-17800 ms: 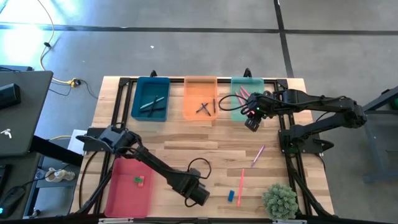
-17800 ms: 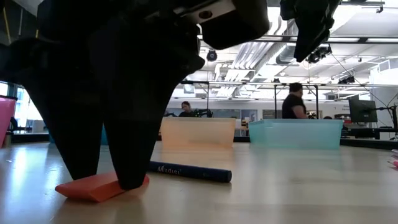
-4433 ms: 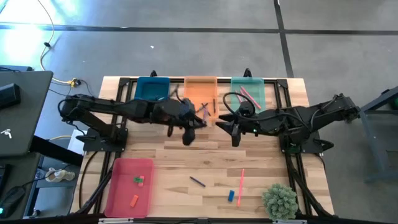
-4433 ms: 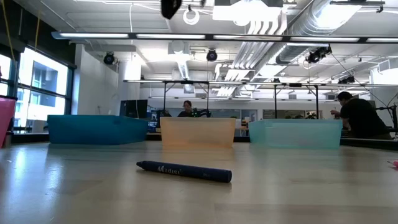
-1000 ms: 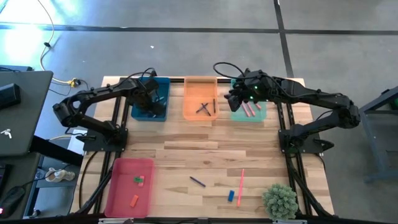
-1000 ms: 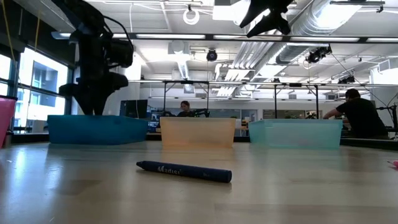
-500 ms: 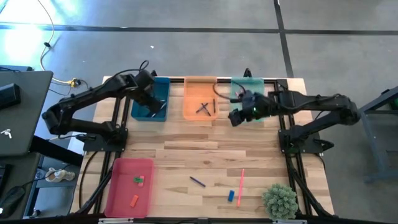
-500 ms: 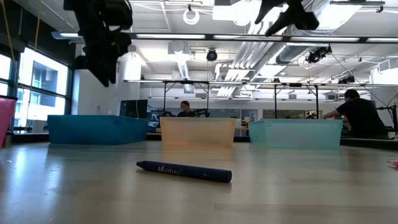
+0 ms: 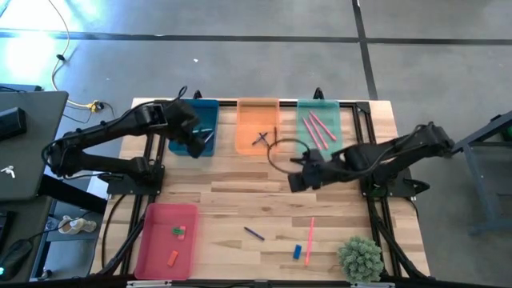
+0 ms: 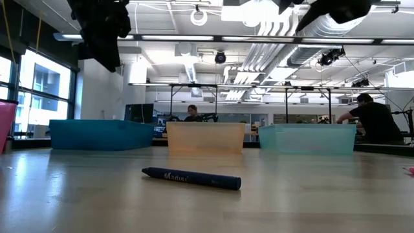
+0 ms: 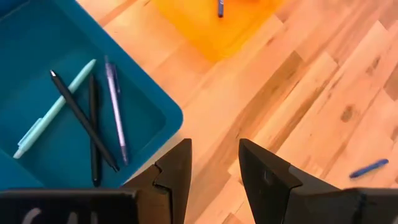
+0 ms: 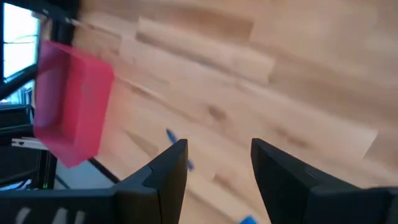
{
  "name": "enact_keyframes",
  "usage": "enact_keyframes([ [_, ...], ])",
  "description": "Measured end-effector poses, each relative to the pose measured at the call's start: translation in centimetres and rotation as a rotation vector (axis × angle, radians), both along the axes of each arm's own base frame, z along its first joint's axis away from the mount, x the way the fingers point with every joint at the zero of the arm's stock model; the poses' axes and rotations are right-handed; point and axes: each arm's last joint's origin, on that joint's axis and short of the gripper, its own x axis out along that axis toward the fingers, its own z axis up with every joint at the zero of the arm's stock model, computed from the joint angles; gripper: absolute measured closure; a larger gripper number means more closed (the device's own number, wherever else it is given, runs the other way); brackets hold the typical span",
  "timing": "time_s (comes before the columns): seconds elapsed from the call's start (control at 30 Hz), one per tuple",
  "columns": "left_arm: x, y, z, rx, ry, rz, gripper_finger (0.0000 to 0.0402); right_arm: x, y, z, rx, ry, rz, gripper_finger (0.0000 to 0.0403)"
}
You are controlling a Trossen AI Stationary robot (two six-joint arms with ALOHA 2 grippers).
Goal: Sort crayons/erasers/pens/pencils in bins
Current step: Put the pink pencil into the light blue bin
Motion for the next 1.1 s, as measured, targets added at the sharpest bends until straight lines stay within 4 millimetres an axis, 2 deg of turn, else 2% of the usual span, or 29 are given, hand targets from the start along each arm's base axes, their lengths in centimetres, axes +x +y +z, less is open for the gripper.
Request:
enact_keyframes([
  [0.7,0.8,-1.5,0.0,0.017,0.006,-0.115,0.0282,0.6,11.7,-5.6,0.339,0.122,-0.176,0.0233],
  [1.1,1.2,-2.4,0.0,0.012,0.005,-0.159,0.0282,0.4,16.0,-8.2,0.466,0.173,-0.219,0.0233],
])
